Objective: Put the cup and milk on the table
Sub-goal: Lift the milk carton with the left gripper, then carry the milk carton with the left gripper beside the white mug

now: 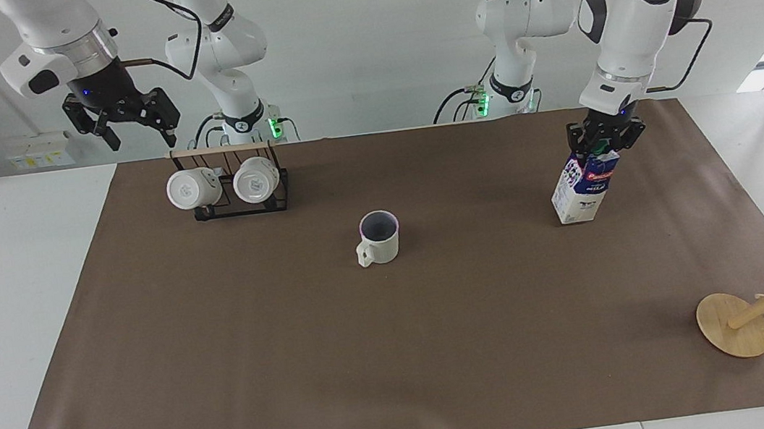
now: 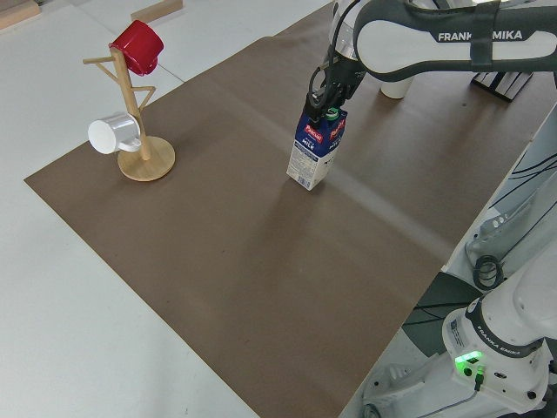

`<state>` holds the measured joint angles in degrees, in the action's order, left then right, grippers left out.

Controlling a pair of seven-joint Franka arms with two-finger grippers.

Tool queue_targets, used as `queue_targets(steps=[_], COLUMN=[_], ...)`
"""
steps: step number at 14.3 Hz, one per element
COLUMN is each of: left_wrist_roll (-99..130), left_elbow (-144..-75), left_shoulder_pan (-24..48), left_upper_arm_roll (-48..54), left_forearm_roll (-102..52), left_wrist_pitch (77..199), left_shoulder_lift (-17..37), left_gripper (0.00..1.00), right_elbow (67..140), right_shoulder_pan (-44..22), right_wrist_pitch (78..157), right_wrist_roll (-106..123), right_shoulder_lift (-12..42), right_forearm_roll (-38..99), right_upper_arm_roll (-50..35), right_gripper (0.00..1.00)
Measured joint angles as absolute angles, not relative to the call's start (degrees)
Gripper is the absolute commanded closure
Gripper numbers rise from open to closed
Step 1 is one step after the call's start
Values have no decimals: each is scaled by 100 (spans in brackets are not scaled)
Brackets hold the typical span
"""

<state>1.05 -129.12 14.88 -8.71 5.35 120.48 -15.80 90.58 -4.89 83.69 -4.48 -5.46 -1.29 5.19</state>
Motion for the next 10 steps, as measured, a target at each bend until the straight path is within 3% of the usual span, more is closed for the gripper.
queue_targets(steps=[10], left_wrist_roll=[1653], left_elbow=[-11505], left_shoulder_pan=[2506], left_upper_arm_roll=[-832], left_forearm_roll=[315], left_wrist_pitch=[11488], left_shoulder_lift=[-825], left_gripper=[50], right_elbow=[9058], right_shoulder_pan=[-486], right_wrist_pitch=[8369], right_wrist_roll=[-448], right_shoulder_lift=[-546], right_forearm_roll=[-136], right_upper_arm_roll=[542], right_gripper=[0])
